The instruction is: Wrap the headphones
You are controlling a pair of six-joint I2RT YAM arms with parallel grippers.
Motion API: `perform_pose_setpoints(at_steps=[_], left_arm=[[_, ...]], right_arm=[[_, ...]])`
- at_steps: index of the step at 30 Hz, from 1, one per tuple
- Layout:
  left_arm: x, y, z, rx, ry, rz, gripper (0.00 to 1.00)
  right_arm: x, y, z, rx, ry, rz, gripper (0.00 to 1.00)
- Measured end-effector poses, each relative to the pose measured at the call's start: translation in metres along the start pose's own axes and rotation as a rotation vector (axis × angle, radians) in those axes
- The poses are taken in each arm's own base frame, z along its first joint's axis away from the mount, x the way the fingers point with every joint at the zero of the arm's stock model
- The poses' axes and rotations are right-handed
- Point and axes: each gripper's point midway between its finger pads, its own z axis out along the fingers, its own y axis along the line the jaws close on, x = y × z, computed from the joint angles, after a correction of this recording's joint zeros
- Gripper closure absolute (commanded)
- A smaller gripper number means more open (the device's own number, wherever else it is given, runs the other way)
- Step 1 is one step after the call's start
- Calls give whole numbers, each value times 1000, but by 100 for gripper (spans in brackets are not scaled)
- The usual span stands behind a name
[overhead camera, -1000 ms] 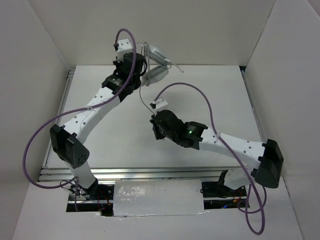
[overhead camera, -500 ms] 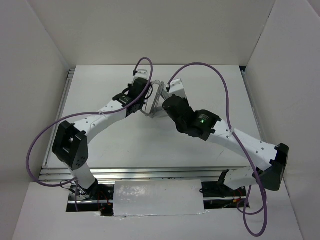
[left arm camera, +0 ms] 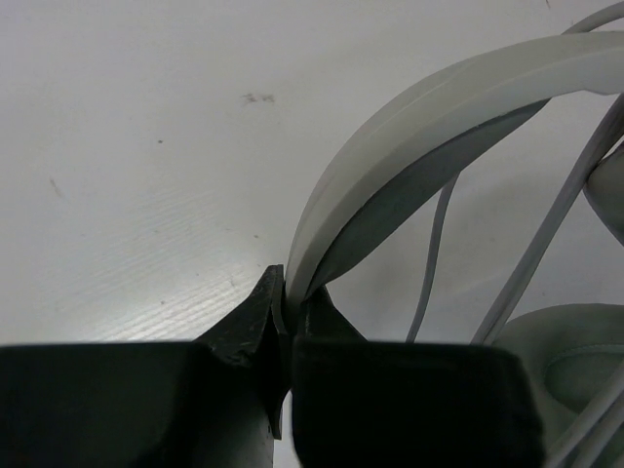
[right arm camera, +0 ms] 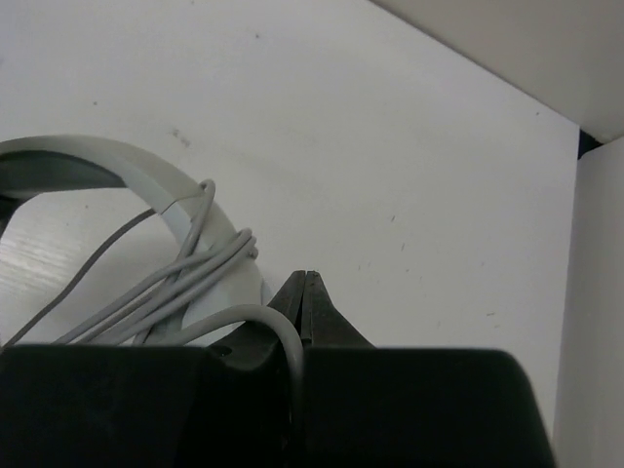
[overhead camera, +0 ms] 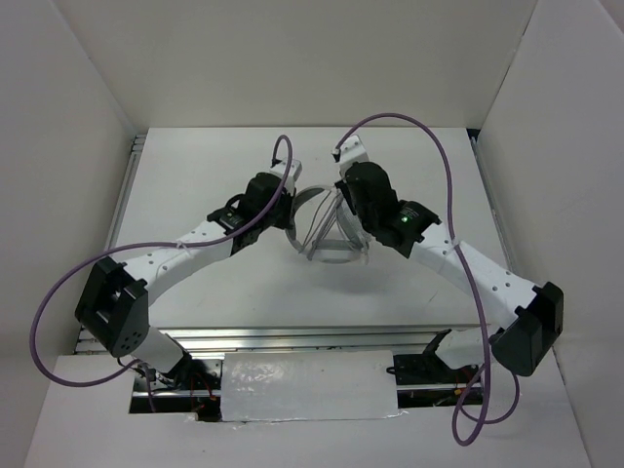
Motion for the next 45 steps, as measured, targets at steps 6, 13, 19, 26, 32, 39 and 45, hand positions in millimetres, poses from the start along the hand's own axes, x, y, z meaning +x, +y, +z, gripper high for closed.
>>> perform_pose_setpoints(at_steps=[6, 13, 19, 26, 32, 39, 45], left_arm=[[22, -18, -5, 77, 33, 15, 100], [36, -24, -9, 122, 80, 20, 100], [49, -21, -9, 111, 127, 25, 100], [71, -7, 1, 51, 211, 28, 100], [81, 2, 2, 24, 260, 27, 100], [57, 0, 0, 20, 220, 27, 100], [58, 9, -4, -18, 236, 31, 100]], right_arm=[[32, 0, 25, -69, 81, 1, 92], [56, 13, 48, -134, 140, 8, 80], [83, 15, 59, -150, 201, 17, 77], [116, 11, 63, -149, 245, 58, 49], [118, 13, 57, -202, 222, 116, 44], [114, 14, 59, -230, 194, 162, 12], [127, 2, 53, -230, 198, 201, 0]])
